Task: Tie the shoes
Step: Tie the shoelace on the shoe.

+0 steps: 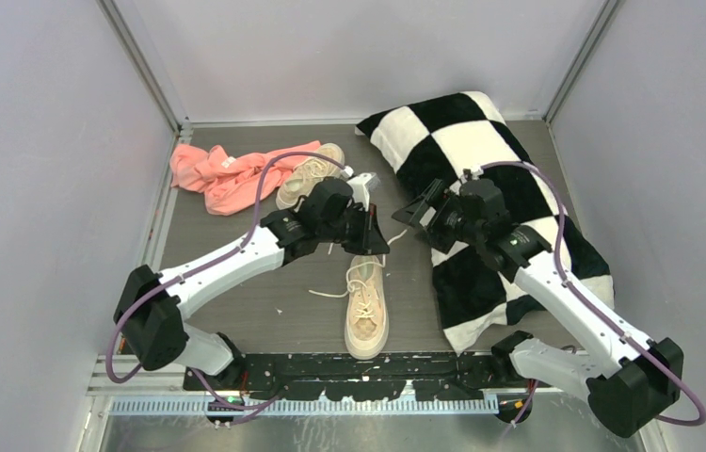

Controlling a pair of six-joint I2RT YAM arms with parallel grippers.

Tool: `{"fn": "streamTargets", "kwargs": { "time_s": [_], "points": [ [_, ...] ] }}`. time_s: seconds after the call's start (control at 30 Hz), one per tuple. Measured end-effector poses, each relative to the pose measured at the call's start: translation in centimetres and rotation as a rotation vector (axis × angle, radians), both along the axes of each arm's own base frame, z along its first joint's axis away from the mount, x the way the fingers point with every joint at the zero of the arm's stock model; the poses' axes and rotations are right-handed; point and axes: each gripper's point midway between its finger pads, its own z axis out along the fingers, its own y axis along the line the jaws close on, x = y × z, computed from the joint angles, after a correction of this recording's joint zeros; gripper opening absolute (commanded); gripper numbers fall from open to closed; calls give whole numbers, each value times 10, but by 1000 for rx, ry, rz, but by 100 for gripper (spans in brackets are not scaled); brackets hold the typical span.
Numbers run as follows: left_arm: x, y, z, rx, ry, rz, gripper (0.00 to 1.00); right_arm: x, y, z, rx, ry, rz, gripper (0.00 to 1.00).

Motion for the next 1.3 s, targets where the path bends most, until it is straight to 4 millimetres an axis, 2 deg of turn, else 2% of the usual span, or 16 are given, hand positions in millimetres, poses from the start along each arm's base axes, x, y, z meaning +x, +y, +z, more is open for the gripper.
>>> {"fn": "streamTargets", "kwargs": {
  "time_s": [0.2, 0.3, 0.37, 0.4, 0.43, 0.47, 0.5, 0.53, 0.6, 0.7, 0.87, 0.93, 1.03, 1.1, 1.2, 1.3],
  "points": [
    [1, -5, 8, -38, -24, -12, 0, -11, 25, -35, 137, 243, 16, 79],
    [0, -4, 8, -42, -27, -12, 0, -15, 32, -50, 176, 329, 14, 70],
    [-1, -3, 10, -47, -30, -13, 1, -16, 35, -49, 200, 346, 16, 53],
    [-1, -3, 11, -49, -33, -13, 1, -15, 36, -46, 213, 342, 17, 37],
    [-1, -3, 12, -52, -36, -12, 0, -13, 38, -43, 226, 335, 18, 15],
    [-1, -3, 13, -55, -38, -13, 1, -12, 39, -41, 233, 326, 21, 3],
    [-1, -3, 14, -57, -40, -13, 9, -11, 40, -38, 245, 324, 18, 1],
    [-1, -3, 14, -57, -41, -13, 23, -11, 40, -37, 249, 323, 14, 1],
    [-1, -3, 14, -58, -41, -16, 43, -11, 37, -35, 249, 310, 2, 1],
    [-2, -2, 12, -47, -38, -20, 54, -13, 29, -30, 240, 272, -24, 0],
    [-14, 23, 11, 9, -15, 28, 58, -13, 17, -28, 198, 220, -59, 1],
    [-21, 42, 16, 17, -22, 84, 58, -12, 13, -34, 172, 216, -73, 1],
    [-32, 84, 17, 26, -16, 241, 61, -13, 6, -49, 119, 226, -90, 0],
    [-33, 110, 3, 52, 25, 376, 58, -15, 2, -55, 97, 231, -96, 0],
    [-34, 144, -39, 149, 138, 571, 56, -15, 1, -58, 81, 230, -92, 1],
    [-34, 160, -74, 248, 232, 689, 60, -15, 1, -59, 73, 229, -88, 1]
  ]
}}
